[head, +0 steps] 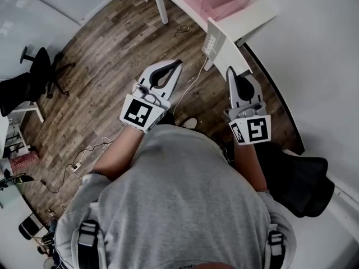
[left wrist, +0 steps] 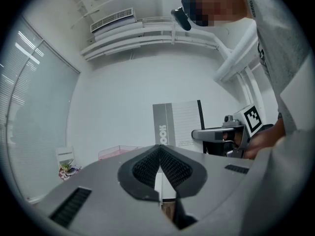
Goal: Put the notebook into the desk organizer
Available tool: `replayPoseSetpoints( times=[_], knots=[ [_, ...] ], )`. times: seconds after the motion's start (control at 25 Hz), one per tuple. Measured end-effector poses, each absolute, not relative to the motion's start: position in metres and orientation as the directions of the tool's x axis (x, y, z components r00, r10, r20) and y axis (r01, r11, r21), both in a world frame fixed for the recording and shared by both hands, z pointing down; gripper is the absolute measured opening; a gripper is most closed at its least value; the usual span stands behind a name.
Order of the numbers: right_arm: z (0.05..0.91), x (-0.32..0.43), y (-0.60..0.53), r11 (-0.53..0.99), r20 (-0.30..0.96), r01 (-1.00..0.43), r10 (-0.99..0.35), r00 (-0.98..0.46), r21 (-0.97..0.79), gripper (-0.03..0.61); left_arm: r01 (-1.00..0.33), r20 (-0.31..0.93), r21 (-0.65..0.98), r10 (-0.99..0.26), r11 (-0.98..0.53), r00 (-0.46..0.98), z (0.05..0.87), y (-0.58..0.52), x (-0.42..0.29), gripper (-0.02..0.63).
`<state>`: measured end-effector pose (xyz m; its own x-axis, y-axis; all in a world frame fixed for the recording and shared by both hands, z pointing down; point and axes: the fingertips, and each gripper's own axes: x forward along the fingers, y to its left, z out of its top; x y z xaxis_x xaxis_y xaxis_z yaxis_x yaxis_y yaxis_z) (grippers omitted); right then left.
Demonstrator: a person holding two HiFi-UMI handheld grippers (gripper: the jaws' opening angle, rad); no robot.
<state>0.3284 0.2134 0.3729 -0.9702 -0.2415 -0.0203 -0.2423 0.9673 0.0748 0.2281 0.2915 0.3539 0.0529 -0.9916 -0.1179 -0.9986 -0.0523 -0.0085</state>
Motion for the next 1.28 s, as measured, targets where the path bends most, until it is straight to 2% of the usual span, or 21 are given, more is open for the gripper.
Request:
replayPoseSetpoints(
  times=[0.84, 1.28],
  knots=[
    [0.378, 0.33, 0.201, 0.97, 0.007, -0.229, -0.23, -0.973, 0.076, 0.015, -0.999, -0.105, -0.014, -0.994, -0.03, 0.031, 0.355, 0.274, 0.233, 0.02],
    [0.378, 0.278, 0.173, 0.968, 0.033, -0.231, -0.235, -0.972, 0.094, 0.015, -0.999, -0.112, -0.018, -0.993, -0.041, 0.042, 0.358, 0.239, 0.176, 0.02]
  ],
)
